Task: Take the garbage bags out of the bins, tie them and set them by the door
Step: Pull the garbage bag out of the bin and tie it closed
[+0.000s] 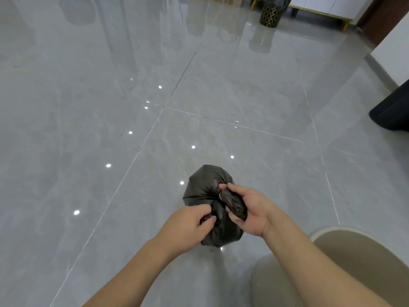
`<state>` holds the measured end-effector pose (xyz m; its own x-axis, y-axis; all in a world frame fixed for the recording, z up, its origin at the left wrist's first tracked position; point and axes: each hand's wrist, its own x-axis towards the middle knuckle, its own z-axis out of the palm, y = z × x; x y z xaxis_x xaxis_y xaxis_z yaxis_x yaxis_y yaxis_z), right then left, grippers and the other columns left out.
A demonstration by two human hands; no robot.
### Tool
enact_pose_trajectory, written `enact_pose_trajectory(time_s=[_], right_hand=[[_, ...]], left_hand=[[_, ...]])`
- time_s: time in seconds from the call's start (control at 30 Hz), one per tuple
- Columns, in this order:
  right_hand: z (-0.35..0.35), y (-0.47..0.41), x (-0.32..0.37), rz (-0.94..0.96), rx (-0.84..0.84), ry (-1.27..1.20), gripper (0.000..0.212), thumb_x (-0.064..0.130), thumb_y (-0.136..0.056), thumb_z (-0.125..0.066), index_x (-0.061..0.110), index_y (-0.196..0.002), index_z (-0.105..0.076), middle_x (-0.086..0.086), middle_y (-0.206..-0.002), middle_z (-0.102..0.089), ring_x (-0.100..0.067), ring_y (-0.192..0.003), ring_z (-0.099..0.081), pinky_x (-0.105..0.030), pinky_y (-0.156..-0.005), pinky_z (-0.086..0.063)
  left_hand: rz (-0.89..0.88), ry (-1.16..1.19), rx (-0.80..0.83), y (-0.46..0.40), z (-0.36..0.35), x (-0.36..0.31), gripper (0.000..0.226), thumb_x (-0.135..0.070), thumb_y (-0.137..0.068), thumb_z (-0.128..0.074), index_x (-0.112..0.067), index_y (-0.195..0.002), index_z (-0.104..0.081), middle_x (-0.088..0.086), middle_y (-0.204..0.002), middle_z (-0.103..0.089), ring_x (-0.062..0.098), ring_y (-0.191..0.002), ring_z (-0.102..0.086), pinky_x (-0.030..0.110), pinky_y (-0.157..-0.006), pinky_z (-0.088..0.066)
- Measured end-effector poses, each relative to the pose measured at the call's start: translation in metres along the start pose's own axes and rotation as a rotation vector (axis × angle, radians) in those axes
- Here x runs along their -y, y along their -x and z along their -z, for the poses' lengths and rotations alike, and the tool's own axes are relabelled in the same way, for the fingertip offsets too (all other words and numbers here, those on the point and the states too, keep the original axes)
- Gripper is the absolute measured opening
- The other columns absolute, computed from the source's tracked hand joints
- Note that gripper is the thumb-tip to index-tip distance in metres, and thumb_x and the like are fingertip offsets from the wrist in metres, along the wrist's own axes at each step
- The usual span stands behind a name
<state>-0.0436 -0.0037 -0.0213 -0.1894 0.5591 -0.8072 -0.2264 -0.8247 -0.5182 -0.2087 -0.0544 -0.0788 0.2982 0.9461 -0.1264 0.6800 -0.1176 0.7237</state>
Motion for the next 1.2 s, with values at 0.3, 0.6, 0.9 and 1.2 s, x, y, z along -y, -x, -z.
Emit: enact_pose_trajectory(time_s=[0.3, 0.6, 0.9, 1.2], right_hand=[[-0.013, -0.018, -0.016, 0.154, -0.025, 0.013, 0.021, 0.034, -0.092, -0.059, 0.018, -0.086, -0.071, -0.004, -0.084, -0.073, -0.020, -0.076, -0.068, -0.029, -0.067, -0.051], [-0.025, -0.031, -0.032, 0.207, 0.033, -0.032, 0.036, 0.007, -0.093, -0.048, 0.027, -0.113, -0.070, -0.005, -0.104, -0.075, -0.020, -0.087, -0.070, -0.026, -0.061, -0.053], [-0.008, -0.033, -0.025, 0.092, 0.004, -0.137, 0.012, 0.024, -0.083, -0.067, 0.014, -0.079, -0.068, -0.002, -0.067, -0.067, -0.012, -0.051, -0.058, -0.021, -0.040, -0.041], [0.000, -0.037, -0.011, 0.136, 0.108, -0.206, 0.027, 0.022, -0.081, -0.065, 0.019, -0.064, -0.044, 0.002, -0.046, -0.041, -0.008, -0.033, -0.027, -0.019, -0.030, -0.017]], left_hand=[[0.102, -0.032, 0.030, 0.017, 0.008, 0.019, 0.009, -0.030, -0.101, -0.043, -0.029, -0.094, -0.049, -0.009, -0.071, -0.054, 0.009, -0.063, -0.049, 0.024, -0.055, -0.034], [0.199, -0.069, 0.096, 0.013, 0.006, 0.022, 0.019, -0.017, -0.087, -0.033, -0.007, -0.075, -0.044, 0.006, -0.078, -0.053, 0.024, -0.076, -0.052, 0.041, -0.070, -0.045], [0.160, 0.036, -0.102, 0.009, -0.006, 0.030, 0.040, -0.038, -0.098, -0.043, -0.016, -0.065, -0.042, -0.003, -0.079, -0.047, 0.012, -0.071, -0.050, 0.028, -0.064, -0.040], [0.168, -0.171, -0.154, 0.005, -0.015, 0.039, 0.033, -0.034, -0.098, -0.041, -0.017, -0.074, -0.055, -0.010, -0.089, -0.051, 0.014, -0.087, -0.044, 0.030, -0.084, -0.037]])
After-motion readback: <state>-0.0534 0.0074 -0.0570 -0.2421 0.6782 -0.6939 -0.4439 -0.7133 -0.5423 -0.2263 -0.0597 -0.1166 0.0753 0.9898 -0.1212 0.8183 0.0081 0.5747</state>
